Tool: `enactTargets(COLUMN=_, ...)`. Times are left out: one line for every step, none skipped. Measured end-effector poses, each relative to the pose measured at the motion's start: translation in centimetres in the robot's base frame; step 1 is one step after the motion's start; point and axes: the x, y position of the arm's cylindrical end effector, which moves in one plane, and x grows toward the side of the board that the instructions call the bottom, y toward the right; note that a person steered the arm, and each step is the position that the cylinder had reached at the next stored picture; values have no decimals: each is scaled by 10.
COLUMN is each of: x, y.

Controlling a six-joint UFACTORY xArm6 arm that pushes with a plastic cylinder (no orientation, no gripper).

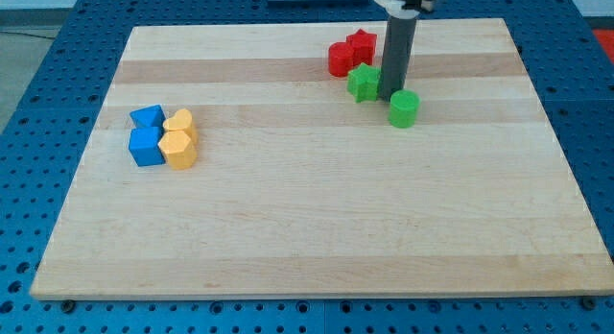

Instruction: Move green star from red blocks

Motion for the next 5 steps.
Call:
enactTargets(x=29, y=0)
enactTargets(x=42, y=0)
enactTargets(x=23, y=14)
enactTargets(x=-3, y=21)
enactTargets(x=-49, y=27)
